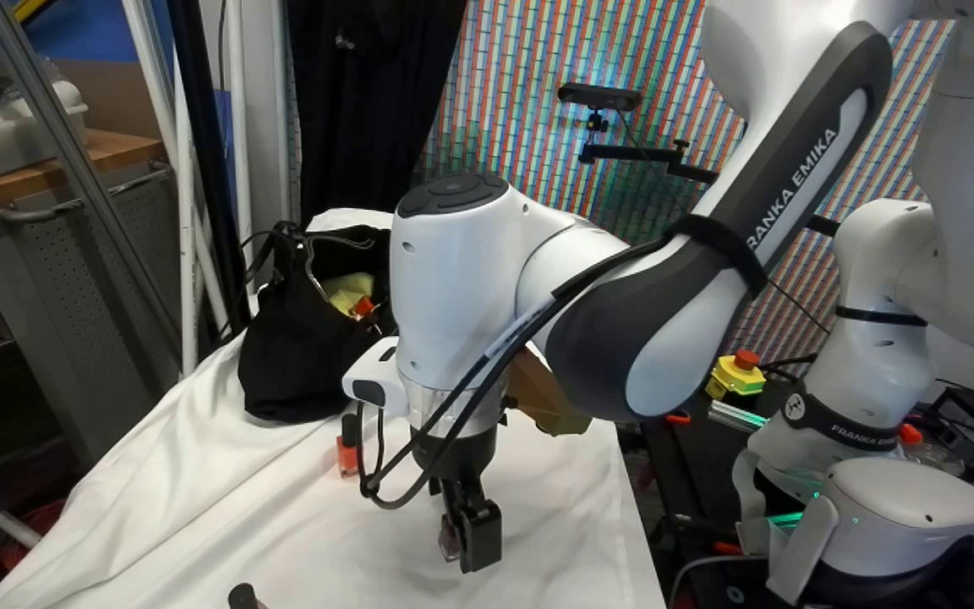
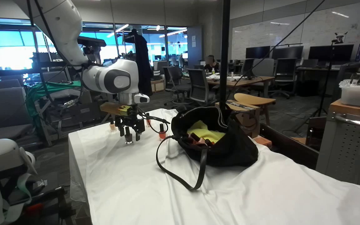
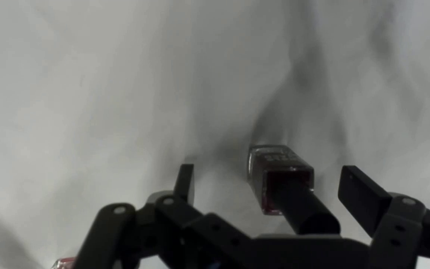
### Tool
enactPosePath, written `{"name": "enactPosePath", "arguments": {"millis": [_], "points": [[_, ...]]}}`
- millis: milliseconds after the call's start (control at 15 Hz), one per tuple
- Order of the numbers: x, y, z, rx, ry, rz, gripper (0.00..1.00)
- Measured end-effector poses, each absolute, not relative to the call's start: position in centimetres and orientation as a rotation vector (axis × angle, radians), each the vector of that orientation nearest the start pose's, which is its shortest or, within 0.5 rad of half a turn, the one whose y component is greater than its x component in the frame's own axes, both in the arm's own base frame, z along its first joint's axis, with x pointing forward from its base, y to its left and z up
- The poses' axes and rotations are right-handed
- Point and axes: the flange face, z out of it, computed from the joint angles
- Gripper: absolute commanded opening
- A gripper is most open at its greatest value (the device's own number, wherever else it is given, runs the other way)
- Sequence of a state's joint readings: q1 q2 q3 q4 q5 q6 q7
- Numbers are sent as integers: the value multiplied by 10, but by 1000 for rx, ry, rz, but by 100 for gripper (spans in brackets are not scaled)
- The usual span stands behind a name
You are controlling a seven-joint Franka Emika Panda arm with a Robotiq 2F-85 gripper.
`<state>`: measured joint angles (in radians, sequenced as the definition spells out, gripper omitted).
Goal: Put the nail polish bottles in the bag
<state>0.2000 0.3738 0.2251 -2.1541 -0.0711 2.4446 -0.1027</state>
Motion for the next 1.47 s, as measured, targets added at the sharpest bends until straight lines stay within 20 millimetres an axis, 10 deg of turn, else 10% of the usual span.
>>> {"name": "enactPosePath", "arguments": {"millis": [733, 867, 1467], "points": [[513, 235, 217, -2975, -894, 122, 100], [513, 235, 216, -2976, -894, 123, 74], [512, 238, 216, -2974, -903, 131, 17]]}}
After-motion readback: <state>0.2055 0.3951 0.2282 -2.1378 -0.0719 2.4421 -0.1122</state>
